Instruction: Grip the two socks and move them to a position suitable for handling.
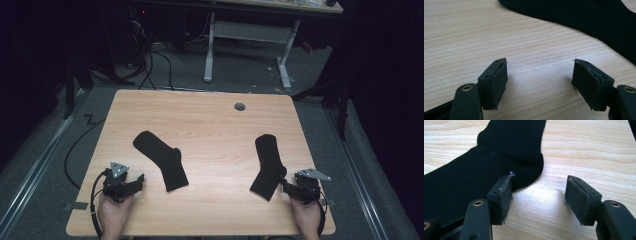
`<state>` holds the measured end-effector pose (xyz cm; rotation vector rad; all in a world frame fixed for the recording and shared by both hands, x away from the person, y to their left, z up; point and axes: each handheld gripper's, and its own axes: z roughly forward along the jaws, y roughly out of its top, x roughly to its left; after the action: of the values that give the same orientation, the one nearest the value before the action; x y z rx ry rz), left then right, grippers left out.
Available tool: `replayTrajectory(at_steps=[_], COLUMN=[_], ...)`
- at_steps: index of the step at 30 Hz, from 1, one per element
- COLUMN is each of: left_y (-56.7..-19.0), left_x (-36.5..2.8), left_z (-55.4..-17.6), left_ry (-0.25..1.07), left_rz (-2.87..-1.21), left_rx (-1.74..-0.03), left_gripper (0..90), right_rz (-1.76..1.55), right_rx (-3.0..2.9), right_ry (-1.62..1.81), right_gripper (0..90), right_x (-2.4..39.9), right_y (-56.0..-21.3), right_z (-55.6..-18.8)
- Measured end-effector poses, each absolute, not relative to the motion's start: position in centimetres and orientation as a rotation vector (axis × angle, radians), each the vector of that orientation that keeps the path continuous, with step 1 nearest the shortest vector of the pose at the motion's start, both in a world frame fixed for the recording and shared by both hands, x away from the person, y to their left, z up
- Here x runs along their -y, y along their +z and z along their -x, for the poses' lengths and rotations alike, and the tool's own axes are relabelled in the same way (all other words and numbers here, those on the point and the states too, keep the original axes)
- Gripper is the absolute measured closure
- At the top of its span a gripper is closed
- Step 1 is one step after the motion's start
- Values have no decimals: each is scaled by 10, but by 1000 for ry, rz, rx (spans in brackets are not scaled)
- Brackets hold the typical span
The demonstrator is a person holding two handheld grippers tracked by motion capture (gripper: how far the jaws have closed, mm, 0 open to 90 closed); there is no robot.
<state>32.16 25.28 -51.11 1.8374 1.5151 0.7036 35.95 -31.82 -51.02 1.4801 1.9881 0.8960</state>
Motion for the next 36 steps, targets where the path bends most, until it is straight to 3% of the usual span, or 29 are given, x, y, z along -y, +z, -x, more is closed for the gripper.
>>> replayTrajectory(at_steps=[14, 36], left_y=[-511, -506], left_x=[-254, -249], left_z=[-321, -324], left_ry=[692, 640], left_rz=[-1837, -1862], left_rx=[-1506, -1485], left_gripper=[283, 431], right_rz=[-1481, -1481], right_rx=[-1989, -1988], right_ry=[899, 897], right_gripper=[389, 385], right_x=[318, 318], right_y=[-510, -510], right_z=[-360, -360])
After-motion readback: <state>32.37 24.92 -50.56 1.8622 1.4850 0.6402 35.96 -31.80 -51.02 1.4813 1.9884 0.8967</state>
